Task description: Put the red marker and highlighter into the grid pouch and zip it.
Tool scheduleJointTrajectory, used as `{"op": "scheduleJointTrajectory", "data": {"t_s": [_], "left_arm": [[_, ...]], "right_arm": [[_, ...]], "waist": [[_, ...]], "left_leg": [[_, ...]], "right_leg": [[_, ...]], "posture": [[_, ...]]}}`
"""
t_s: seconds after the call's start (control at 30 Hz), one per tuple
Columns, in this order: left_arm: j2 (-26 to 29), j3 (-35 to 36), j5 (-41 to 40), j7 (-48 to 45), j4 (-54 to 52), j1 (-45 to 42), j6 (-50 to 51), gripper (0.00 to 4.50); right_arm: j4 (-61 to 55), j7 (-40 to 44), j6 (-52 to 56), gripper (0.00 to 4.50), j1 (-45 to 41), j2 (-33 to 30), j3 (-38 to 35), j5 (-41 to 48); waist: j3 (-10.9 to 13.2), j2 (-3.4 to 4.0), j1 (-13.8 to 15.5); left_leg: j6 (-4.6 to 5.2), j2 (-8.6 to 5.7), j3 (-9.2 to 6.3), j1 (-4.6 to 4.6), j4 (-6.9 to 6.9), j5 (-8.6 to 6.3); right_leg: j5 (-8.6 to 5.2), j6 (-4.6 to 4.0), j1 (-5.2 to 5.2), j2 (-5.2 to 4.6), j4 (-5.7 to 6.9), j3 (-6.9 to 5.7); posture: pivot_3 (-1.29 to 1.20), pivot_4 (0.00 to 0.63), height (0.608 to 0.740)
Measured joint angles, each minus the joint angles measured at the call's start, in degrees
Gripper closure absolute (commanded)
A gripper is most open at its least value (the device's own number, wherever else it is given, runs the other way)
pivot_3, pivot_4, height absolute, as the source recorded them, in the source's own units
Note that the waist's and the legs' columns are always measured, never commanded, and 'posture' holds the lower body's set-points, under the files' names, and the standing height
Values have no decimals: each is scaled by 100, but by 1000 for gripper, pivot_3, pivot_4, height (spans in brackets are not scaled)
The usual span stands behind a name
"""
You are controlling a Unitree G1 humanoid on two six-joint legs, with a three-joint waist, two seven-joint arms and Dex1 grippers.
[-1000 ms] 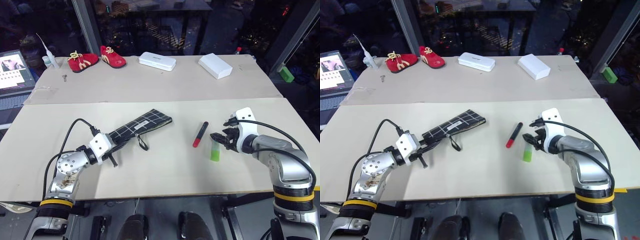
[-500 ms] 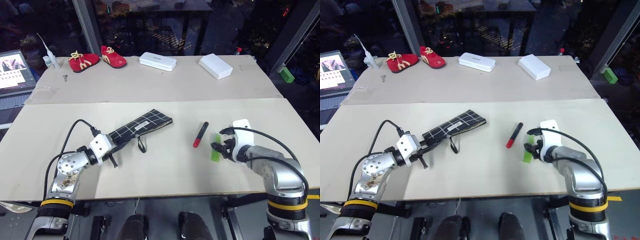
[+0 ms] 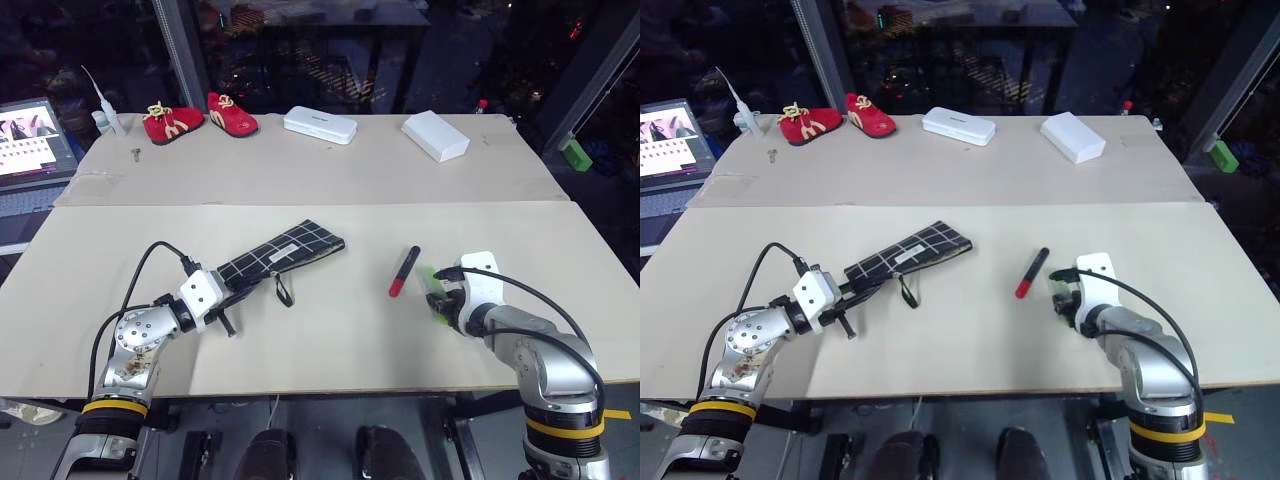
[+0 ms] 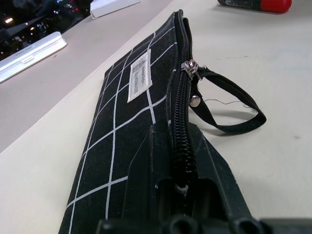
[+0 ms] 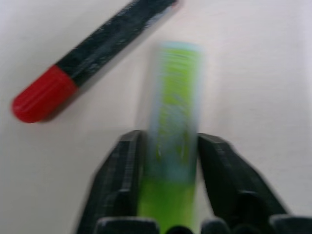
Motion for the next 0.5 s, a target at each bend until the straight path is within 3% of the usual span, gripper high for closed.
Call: {"op": "scheduleJointTrajectory", "data": {"t_s": [0.27, 0.5], "left_arm": [[0, 3, -2, -15, -1, 4, 0, 4500], [-2, 3, -11, -61, -28, 16, 16, 4500]], "right_arm": [[218, -4, -531, 3468, 59, -300, 116, -49], [734, 543, -2147, 3468, -406, -814, 333, -242]], "waist": [[-8, -11, 34], [7, 12, -46]], "left_leg": [[1, 0, -1, 3, 0, 0], [2, -5, 13, -14, 0, 0]], "right_leg": [[-1, 1, 3, -3, -3, 1], [0, 1, -29, 8, 2, 26]], "posture": [[0, 150, 740], [0, 150, 740]]}}
